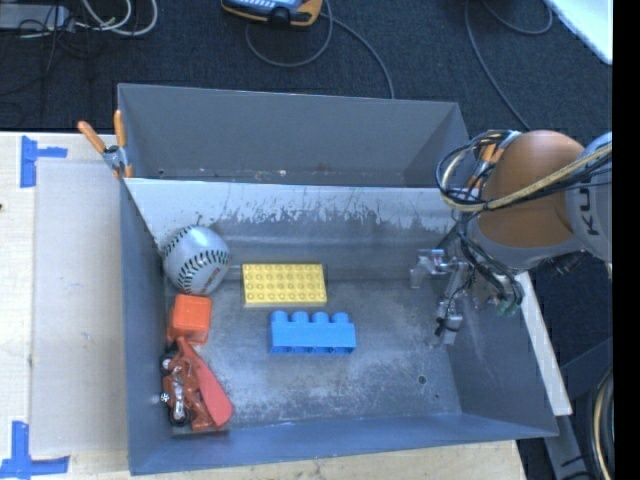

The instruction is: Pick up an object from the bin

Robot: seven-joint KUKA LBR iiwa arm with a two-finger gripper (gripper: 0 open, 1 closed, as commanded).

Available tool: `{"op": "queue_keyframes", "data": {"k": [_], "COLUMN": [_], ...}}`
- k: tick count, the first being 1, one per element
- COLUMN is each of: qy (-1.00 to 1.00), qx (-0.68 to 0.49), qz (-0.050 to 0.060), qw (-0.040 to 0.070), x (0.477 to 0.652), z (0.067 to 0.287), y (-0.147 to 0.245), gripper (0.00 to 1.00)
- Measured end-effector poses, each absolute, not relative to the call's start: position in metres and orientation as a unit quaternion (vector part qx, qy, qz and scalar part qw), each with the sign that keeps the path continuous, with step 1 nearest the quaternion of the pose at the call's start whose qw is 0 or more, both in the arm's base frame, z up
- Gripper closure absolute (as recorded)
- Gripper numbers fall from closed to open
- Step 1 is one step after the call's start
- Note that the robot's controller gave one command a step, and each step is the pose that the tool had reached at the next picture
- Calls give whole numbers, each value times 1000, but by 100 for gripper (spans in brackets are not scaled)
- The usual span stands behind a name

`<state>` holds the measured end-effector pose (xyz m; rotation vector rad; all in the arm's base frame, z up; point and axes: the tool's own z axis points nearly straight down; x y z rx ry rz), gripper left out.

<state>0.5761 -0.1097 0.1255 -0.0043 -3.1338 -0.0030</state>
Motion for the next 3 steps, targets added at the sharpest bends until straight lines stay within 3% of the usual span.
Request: {"op": "queue_keyframes", "data": {"k": [1,2,3], "qy": [-1000,-1000,-999], "qx": [0,-13,34], "qz": [0,0,-1], "qw": [0,0,1], "x": [578,563,591], "z": [130,101,78], "y": [-110,-68,-36], "gripper": [0,0,0]}}
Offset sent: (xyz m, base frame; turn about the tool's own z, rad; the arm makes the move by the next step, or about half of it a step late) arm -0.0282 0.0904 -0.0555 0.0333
